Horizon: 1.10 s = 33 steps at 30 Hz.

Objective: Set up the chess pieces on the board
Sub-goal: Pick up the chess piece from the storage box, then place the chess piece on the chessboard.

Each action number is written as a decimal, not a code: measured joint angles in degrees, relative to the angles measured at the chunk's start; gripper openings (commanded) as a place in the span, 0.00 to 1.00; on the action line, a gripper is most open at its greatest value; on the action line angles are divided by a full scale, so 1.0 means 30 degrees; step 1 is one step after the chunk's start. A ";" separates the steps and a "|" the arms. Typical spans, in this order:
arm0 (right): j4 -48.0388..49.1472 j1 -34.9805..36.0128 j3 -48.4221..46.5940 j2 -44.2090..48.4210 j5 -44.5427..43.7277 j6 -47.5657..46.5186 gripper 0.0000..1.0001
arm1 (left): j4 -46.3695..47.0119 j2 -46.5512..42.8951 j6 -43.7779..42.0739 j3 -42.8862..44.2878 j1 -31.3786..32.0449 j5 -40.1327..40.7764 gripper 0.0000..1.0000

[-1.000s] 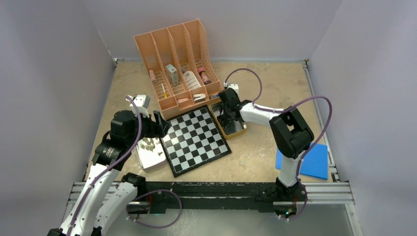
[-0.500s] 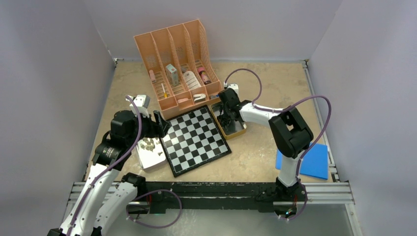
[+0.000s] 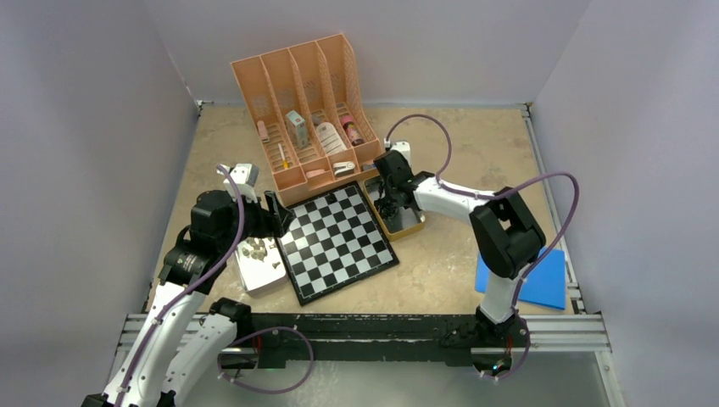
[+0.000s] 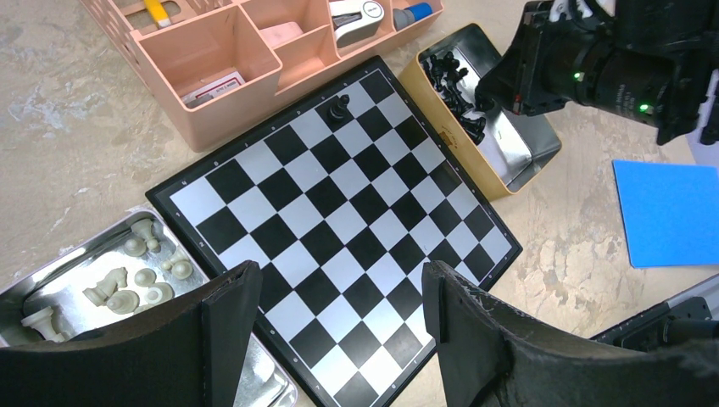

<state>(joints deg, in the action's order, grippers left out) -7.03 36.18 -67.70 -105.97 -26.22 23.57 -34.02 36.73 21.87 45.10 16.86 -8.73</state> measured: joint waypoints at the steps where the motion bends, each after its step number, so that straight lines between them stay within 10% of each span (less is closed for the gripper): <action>1: -0.0182 0.0109 -0.0102 0.0189 -0.0051 0.0000 0.09 | 0.0000 0.0000 0.0000 0.0000 0.0000 0.0000 0.69; 33: -0.0364 0.3563 -0.4051 -0.2841 0.1676 -0.0007 0.14 | 0.0000 0.0044 0.0000 0.0000 0.0007 0.0000 0.69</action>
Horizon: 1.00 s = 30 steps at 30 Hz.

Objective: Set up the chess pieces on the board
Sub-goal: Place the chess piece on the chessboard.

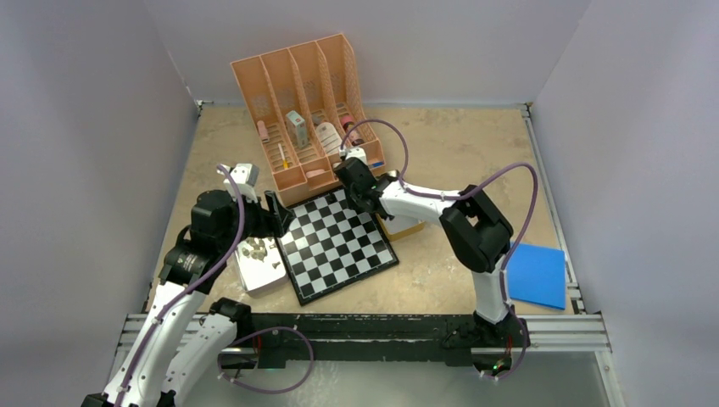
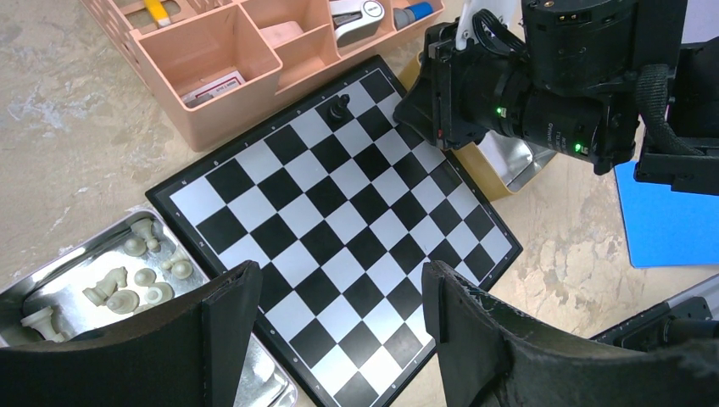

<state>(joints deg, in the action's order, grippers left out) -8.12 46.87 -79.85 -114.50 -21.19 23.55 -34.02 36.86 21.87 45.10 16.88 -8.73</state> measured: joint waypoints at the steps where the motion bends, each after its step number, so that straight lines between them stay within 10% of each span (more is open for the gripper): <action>1: 0.0036 0.0000 -0.0007 -0.0036 0.0051 -0.0007 0.14 | 0.0007 0.0000 -0.0007 0.0000 -0.0007 0.0000 0.69; 30: 0.0226 0.0000 -0.0619 -0.0860 0.0102 -0.0015 0.29 | 0.0000 -0.0044 0.0000 0.0000 -0.0007 0.0000 0.69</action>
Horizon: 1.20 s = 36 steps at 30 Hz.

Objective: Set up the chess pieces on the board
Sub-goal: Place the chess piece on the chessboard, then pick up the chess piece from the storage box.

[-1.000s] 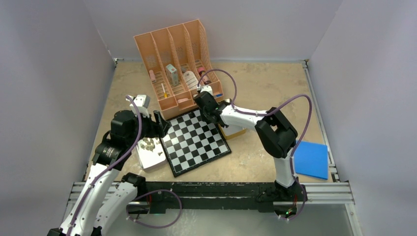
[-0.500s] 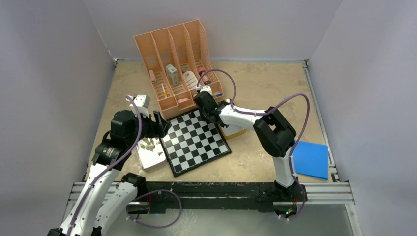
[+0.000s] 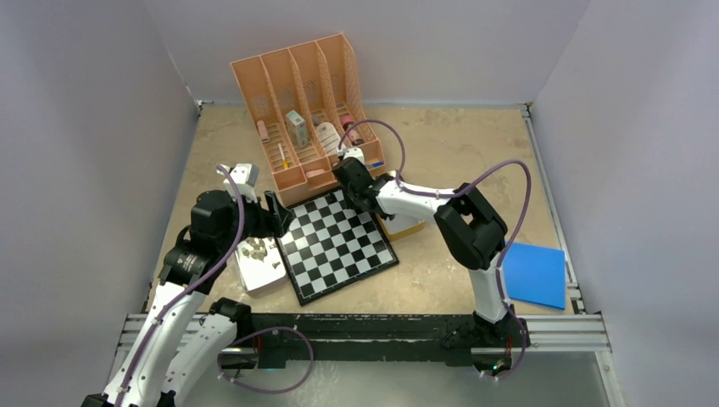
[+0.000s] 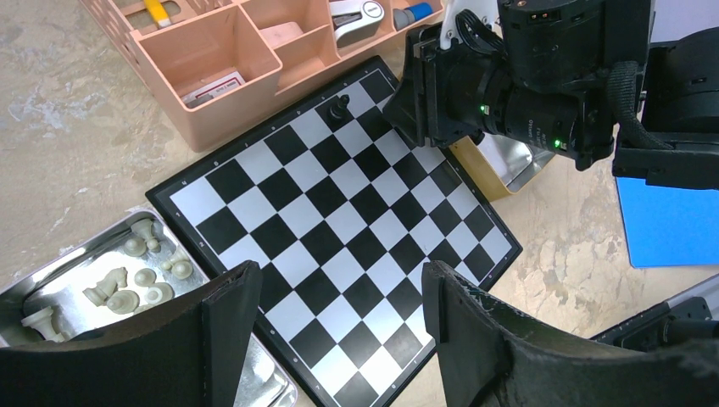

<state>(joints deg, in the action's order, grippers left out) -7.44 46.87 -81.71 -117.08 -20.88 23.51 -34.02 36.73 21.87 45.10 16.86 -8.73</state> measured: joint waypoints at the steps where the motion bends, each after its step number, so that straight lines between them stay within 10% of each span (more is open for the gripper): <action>1: -0.0058 0.0000 -0.0015 0.0000 0.0000 0.0000 0.30 | 0.0000 0.0000 0.0000 0.0000 0.0000 0.0000 0.69; 36: -0.0707 -0.3592 0.3854 0.5333 -0.1617 -0.0175 0.31 | 0.0000 -0.0087 0.0000 0.0000 0.0007 0.0015 0.69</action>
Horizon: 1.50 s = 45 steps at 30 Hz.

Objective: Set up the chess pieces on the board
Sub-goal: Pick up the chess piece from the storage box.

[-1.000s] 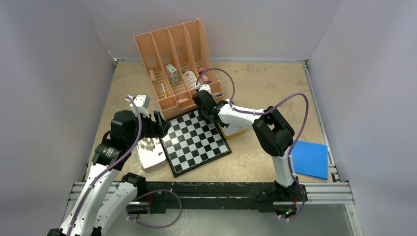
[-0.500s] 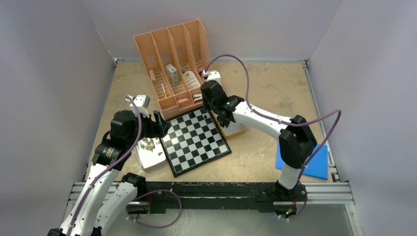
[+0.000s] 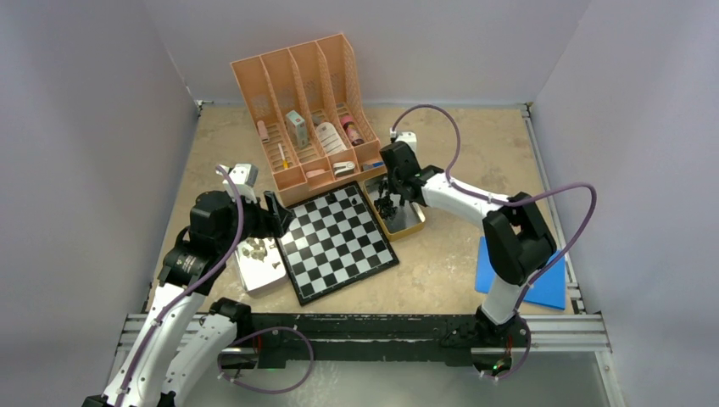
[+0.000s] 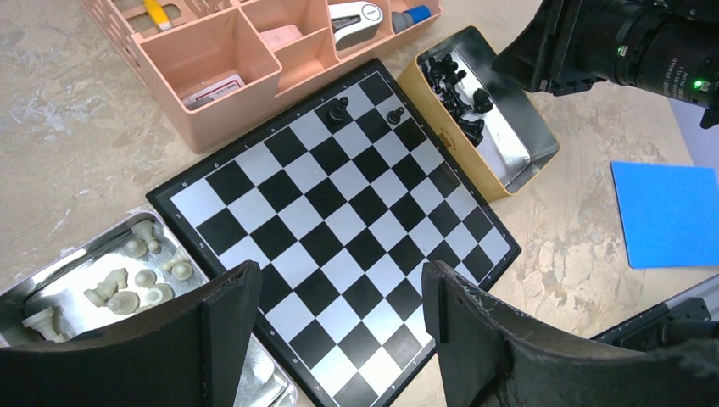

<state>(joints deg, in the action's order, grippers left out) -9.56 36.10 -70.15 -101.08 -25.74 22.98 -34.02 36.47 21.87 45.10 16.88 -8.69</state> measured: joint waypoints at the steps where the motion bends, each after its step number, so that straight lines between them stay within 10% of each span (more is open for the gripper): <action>1: 0.0000 -0.0153 0.0095 0.0000 0.0000 0.0036 0.31 | 0.0000 0.0000 0.0000 0.0000 -0.0007 0.0000 0.69; 45: 0.4911 -0.0415 -0.0663 -0.4364 0.0597 -0.0328 0.25 | 0.0000 0.0015 0.0000 0.0000 0.0000 0.0000 0.69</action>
<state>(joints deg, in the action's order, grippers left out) 5.17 34.85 -72.14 -114.17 -23.94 22.00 -34.02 36.51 21.87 45.10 16.88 -8.69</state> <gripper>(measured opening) 0.257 0.692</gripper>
